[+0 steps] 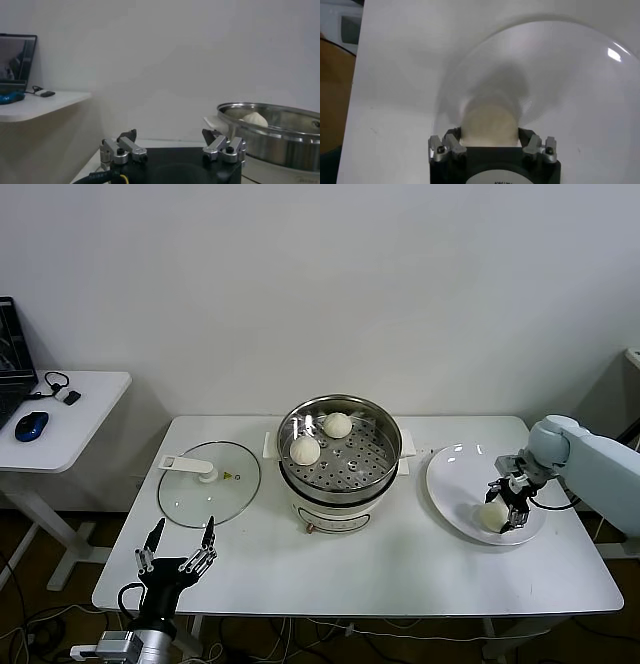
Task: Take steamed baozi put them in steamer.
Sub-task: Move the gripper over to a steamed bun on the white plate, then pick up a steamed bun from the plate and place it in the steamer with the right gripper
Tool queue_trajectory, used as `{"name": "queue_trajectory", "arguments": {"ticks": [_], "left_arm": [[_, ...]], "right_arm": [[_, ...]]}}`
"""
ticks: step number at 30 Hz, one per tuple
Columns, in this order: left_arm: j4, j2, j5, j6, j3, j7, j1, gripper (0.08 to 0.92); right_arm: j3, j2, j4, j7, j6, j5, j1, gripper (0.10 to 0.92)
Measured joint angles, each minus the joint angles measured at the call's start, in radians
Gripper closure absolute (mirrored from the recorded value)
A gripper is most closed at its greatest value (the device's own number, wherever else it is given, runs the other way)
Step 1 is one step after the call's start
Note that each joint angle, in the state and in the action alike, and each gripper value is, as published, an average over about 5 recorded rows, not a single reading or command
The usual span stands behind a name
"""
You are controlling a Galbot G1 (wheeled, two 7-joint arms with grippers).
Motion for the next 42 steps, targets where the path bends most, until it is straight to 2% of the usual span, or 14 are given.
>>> {"name": "queue_trajectory", "arguments": {"ticks": [13,23,33,42], "left_arm": [[-0.001,0.0,0.0,0.0,-0.002,0.0,0.002,0.177],[-0.006,0.0,0.001,0.001,0.0,-0.001,0.003,0.177],[-0.016,0.0,0.005,0.004,0.005,-0.01,0.003,0.177],[-0.021,-0.001,0.004,0.005,0.004,-0.016,0.003,0.177]], "right_arm": [[-0.041,-0.018,0.04,-0.009,0.002,0.041,0.065,0.321],[-0.206,0.001,0.113,-0.039,0.052,0.135,0.302,0.321],[-0.376,0.094,0.17,-0.053,0.13,0.238,0.583,0.315],[-0.429,0.236,0.209,-0.058,0.179,0.294,0.708,0.312]]}}
